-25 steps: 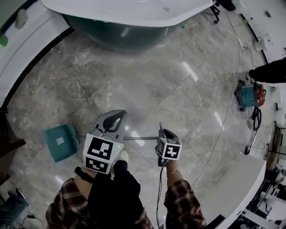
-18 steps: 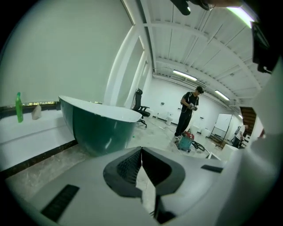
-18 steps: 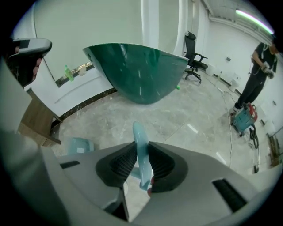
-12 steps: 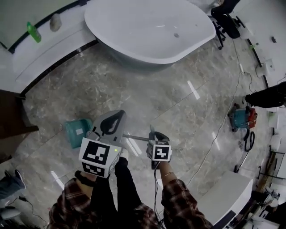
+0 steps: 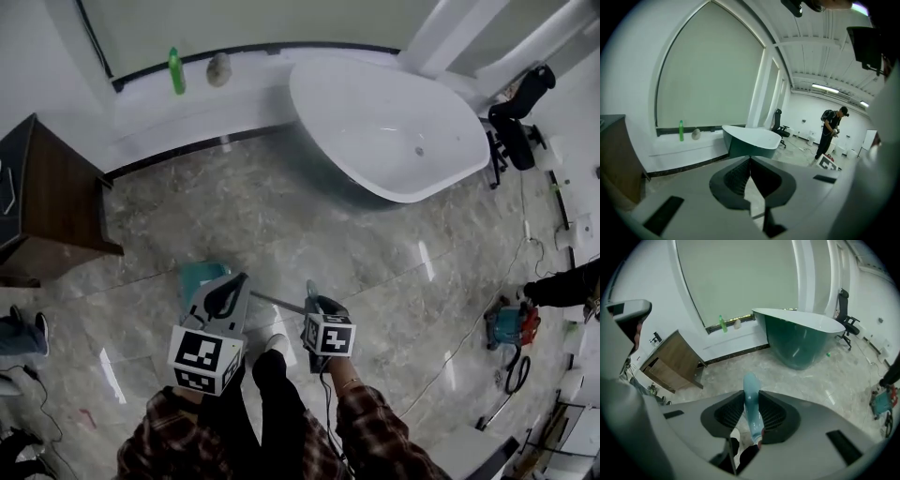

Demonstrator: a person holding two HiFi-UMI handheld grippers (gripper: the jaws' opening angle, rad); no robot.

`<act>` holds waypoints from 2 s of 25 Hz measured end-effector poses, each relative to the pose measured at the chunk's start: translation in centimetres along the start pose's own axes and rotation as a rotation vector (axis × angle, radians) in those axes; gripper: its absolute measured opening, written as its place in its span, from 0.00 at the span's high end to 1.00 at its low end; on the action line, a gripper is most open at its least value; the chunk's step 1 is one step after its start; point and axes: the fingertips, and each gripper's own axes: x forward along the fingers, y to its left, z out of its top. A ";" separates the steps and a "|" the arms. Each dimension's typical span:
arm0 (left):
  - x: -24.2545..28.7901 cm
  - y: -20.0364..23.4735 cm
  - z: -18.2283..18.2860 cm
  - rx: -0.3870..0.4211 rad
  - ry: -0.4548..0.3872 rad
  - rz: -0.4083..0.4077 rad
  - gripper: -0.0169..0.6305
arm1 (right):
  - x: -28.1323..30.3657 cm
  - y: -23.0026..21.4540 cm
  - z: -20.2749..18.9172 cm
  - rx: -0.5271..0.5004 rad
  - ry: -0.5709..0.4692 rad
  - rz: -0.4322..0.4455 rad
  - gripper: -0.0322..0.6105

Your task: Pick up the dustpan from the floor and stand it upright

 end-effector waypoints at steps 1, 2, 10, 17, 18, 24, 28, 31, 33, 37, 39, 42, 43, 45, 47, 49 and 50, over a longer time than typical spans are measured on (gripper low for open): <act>-1.2 0.9 -0.4 -0.005 0.006 0.022 0.95 | -0.1 1.5 0.5 -0.007 -0.007 0.016 0.79; -2.3 1.8 -0.7 -0.011 0.010 0.039 0.96 | -0.2 2.9 0.8 -0.008 -0.013 0.032 0.79; -9.4 7.5 -1.2 -0.091 -0.033 0.156 0.96 | -0.5 12.9 2.3 -0.032 -0.056 0.123 0.79; -14.7 12.0 -1.7 -0.158 -0.077 0.247 0.96 | 0.0 19.9 3.6 -0.074 -0.044 0.232 0.79; -15.3 12.5 -1.9 -0.164 -0.077 0.260 0.95 | 0.2 20.7 3.7 -0.090 -0.044 0.246 0.79; -18.0 14.7 -2.7 -0.216 -0.092 0.320 0.96 | 0.5 24.1 5.0 -0.215 -0.029 0.280 0.79; -18.6 15.0 -2.6 -0.222 -0.096 0.329 0.96 | 1.3 24.5 5.5 -0.239 -0.020 0.296 0.79; -18.7 14.9 -2.7 -0.220 -0.095 0.322 0.95 | 1.2 24.2 5.6 -0.259 -0.022 0.293 0.79; -18.6 14.7 -2.6 -0.215 -0.095 0.314 0.96 | 0.9 23.9 5.6 -0.253 -0.046 0.298 0.79; -18.2 14.0 -1.6 -0.209 -0.117 0.293 0.96 | -0.6 23.5 6.0 -0.226 -0.111 0.340 0.79; -18.0 13.8 -0.9 -0.212 -0.132 0.286 0.95 | -2.0 23.9 6.6 -0.211 -0.134 0.382 0.79; -17.5 12.9 0.4 -0.205 -0.152 0.265 0.96 | -4.7 24.5 8.3 -0.208 -0.197 0.407 0.79; -17.4 12.4 0.9 -0.196 -0.162 0.255 0.96 | -5.8 24.6 9.0 -0.210 -0.225 0.411 0.79; -17.2 11.5 2.3 -0.176 -0.181 0.233 0.96 | -8.3 25.0 10.7 -0.216 -0.289 0.424 0.79; -17.3 10.6 3.8 -0.159 -0.202 0.211 0.96 | -11.4 25.9 12.4 -0.213 -0.361 0.455 0.79; -17.5 9.8 5.4 -0.134 -0.223 0.184 0.95 | -14.6 27.1 14.0 -0.203 -0.435 0.505 0.79; -17.6 9.4 6.2 -0.117 -0.233 0.172 0.96 | -16.2 27.7 14.8 -0.201 -0.469 0.526 0.79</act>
